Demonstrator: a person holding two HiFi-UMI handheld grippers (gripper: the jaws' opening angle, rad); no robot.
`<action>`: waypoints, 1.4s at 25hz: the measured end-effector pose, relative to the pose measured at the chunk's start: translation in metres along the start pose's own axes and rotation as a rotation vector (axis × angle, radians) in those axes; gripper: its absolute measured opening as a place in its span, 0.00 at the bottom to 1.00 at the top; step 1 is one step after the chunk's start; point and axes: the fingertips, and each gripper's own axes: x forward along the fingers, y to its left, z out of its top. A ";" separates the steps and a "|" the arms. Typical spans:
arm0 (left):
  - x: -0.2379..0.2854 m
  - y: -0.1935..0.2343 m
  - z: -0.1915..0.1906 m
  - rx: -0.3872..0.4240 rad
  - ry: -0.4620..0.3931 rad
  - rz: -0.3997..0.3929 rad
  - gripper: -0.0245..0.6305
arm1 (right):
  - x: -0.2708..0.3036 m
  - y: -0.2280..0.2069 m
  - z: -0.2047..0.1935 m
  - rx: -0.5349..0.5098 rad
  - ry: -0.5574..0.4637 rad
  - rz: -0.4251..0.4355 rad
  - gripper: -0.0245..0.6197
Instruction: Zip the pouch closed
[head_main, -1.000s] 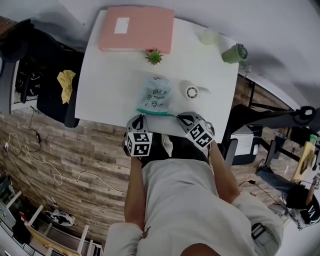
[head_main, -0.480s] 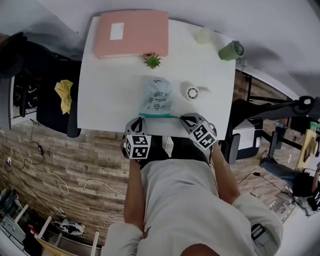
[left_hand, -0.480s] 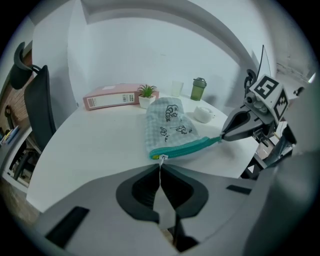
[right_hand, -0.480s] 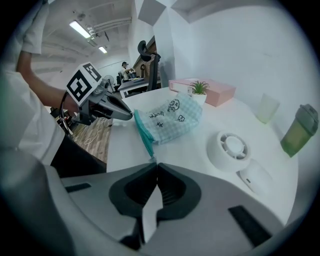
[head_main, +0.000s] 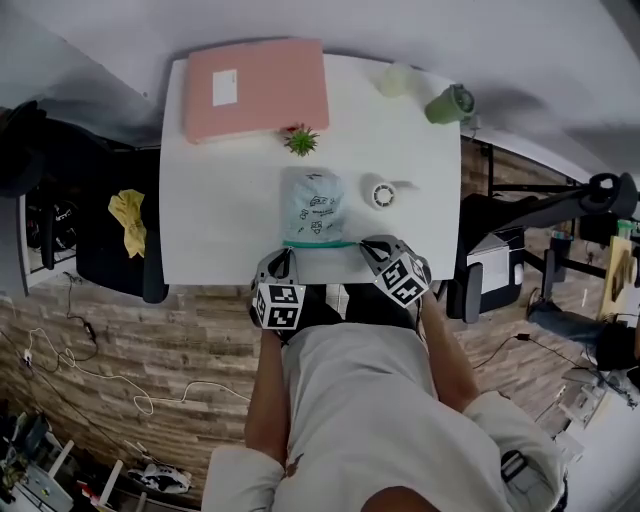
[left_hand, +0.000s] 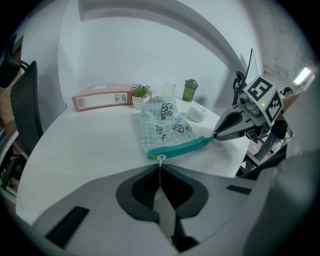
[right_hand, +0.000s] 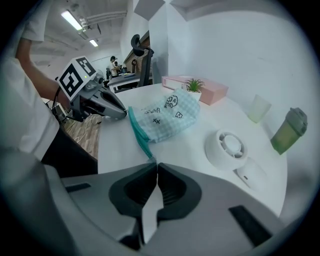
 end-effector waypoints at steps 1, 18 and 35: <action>0.001 0.000 0.000 0.002 0.000 -0.003 0.04 | 0.001 0.000 -0.001 -0.003 0.005 -0.006 0.05; -0.059 -0.030 0.051 0.009 -0.206 0.108 0.20 | -0.062 0.001 0.046 0.005 -0.281 -0.106 0.30; -0.266 -0.096 0.196 0.124 -0.770 0.393 0.47 | -0.294 0.008 0.159 0.009 -0.939 -0.340 0.56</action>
